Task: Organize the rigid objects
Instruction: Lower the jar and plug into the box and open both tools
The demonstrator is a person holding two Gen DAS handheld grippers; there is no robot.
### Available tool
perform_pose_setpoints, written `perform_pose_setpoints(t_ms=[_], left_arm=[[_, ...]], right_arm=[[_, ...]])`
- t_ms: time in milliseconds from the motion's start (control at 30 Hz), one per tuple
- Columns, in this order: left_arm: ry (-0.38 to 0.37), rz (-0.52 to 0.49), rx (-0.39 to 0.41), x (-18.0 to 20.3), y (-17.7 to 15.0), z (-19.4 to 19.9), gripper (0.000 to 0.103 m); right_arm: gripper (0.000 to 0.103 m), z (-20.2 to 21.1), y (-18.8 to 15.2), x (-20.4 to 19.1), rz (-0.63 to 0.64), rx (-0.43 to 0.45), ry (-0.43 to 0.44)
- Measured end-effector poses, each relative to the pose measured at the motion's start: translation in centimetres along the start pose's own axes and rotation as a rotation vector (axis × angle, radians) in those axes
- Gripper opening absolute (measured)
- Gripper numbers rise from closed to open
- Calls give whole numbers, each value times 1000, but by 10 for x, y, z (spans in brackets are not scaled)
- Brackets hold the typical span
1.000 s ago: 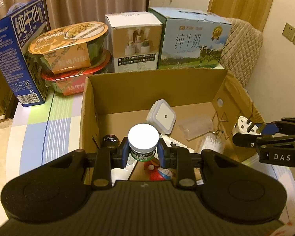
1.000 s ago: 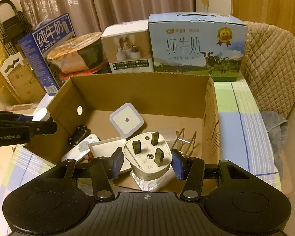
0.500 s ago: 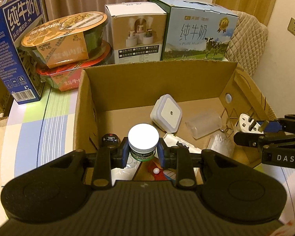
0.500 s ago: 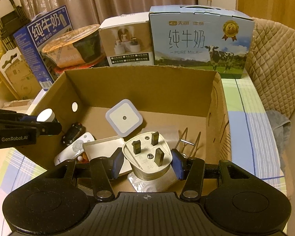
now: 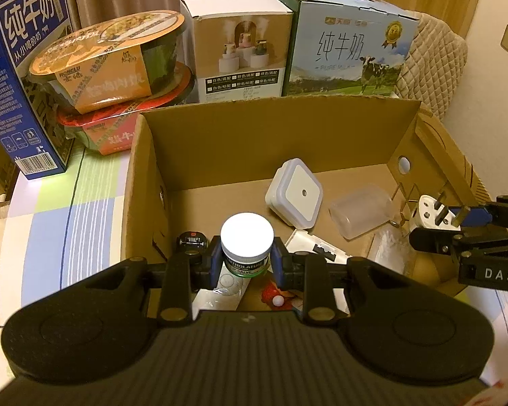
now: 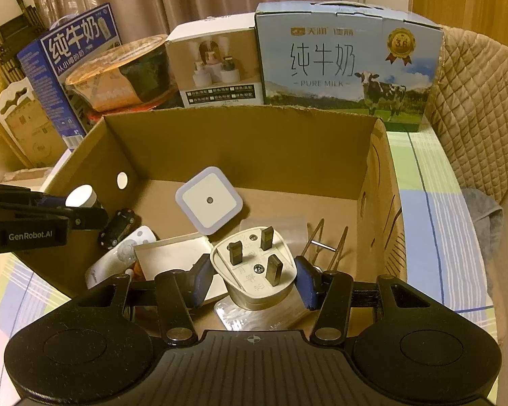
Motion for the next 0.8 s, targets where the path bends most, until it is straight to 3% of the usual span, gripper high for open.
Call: perform_pose_setpoints(t_ms=[800], left_arm=[[1, 0, -10, 0, 3, -14, 25]], right_arm=[[48, -14, -2, 2, -7, -14, -2]])
Point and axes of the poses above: each gripper's, at about its wrist camera, not at the fingertips, and z roughly against the way its jaws point, x to its right, y to its top, the point moved 2 cm from there along -z, roughly the way its jaws point, and after that the axes turned 3 degrees about x, right-handed, at the moved point
